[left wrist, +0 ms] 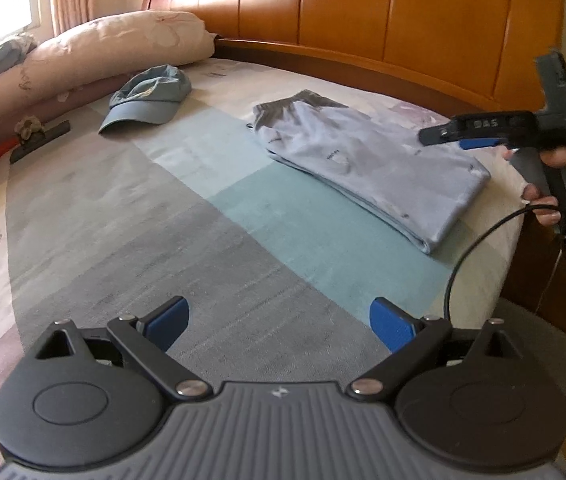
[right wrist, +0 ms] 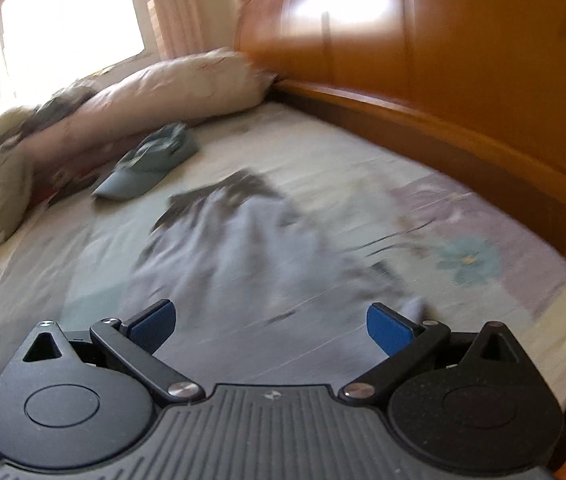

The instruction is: Fold clothes

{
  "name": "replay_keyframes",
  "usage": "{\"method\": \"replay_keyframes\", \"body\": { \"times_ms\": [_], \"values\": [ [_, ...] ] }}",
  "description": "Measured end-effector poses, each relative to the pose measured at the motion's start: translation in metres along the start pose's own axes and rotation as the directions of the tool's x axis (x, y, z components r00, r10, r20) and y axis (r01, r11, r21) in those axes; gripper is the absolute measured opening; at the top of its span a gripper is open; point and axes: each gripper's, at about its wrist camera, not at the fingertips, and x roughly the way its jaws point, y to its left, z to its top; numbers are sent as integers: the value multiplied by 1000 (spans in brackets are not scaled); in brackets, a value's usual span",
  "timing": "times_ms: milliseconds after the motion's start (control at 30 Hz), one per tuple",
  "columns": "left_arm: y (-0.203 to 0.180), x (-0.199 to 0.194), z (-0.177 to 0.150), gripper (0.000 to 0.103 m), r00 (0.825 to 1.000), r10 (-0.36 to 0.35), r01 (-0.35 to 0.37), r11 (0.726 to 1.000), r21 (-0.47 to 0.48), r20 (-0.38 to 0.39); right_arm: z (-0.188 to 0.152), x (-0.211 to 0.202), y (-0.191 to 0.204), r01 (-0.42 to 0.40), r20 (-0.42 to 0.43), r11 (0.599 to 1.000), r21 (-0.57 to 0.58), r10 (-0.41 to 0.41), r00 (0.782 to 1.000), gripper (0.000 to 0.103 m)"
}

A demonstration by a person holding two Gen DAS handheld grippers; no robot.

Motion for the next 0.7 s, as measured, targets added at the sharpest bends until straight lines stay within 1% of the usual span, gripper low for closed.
{"method": "replay_keyframes", "body": {
  "times_ms": [67, 133, 200, 367, 633, 700],
  "values": [
    [-2, -3, -1, 97, 1000, -3, 3, 1000, 4, 3, -7, 4, 8, -4, -30, 1000, -17, 3, 1000, 103],
    [-4, -6, -3, 97, 1000, -5, 5, 1000, 7, 6, -15, 13, 12, 17, -76, 999, -28, -19, 997, 103],
    [-4, -9, -4, 97, 1000, -5, 5, 1000, 8, 10, -25, 14, 16, 38, -88, 997, -69, -44, 995, 103],
    [-4, -15, -5, 97, 1000, -3, 3, 1000, 5, 21, -35, 11, 27, 79, -101, 988, -132, -93, 991, 103],
    [-3, -24, -9, 97, 1000, 3, -3, 1000, 6, 28, -34, 2, 30, 103, -122, 986, -133, -119, 985, 103],
    [-3, -25, -10, 97, 1000, 6, -6, 1000, 7, 28, -33, -3, 35, 96, -114, 985, -142, -113, 987, 103]
  ]
}}
